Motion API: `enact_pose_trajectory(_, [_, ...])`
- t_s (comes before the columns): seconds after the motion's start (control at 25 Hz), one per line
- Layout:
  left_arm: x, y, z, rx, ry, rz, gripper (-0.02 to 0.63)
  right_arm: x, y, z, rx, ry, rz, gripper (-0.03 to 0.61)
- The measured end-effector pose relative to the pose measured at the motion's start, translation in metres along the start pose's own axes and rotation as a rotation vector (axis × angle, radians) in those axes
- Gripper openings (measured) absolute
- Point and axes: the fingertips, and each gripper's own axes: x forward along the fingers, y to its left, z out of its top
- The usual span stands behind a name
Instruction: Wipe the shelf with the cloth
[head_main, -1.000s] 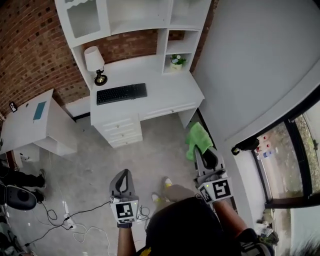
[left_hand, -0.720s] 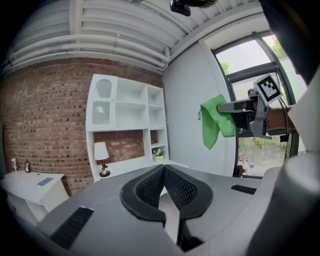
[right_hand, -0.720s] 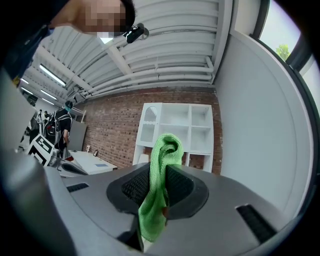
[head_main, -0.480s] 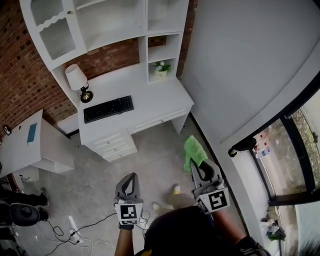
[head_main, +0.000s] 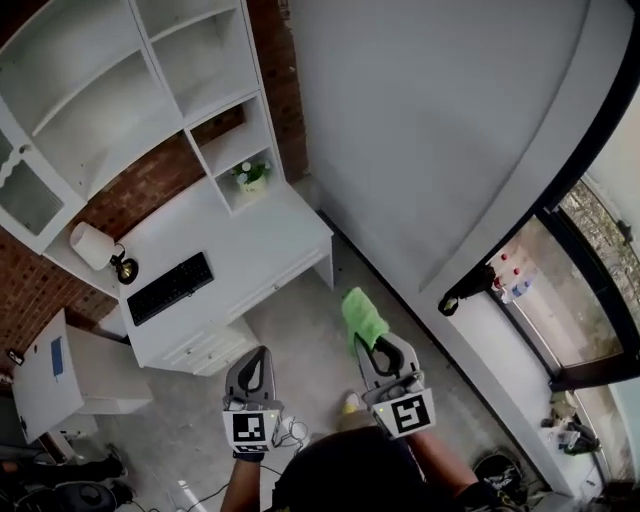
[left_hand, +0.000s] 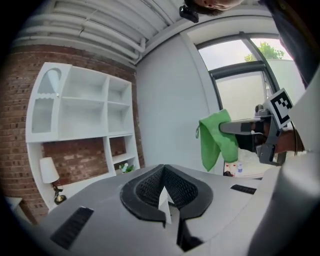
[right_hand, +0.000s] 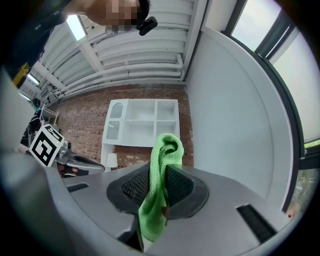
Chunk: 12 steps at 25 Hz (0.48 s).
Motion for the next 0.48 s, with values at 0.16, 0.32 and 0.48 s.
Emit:
enact_pose_trajectory(0.16, [0.057, -0.023, 0.027, 0.008, -0.012, -0.03, 0.017, 0.0, -0.048, -0.006, 0.052, -0.006, -0.06, 0.072])
enact_pose_trajectory(0.32, [0.095, -0.044, 0.044, 0.017, -0.019, -0.061, 0.017, 0.004, -0.072, -0.021, 0.083, 0.037, -0.038, 0.072])
enact_pose_trajectory(0.48, [0.117, -0.052, 0.047, 0.034, -0.013, -0.074, 0.017, 0.018, -0.072, -0.03, 0.098, 0.041, 0.015, 0.072])
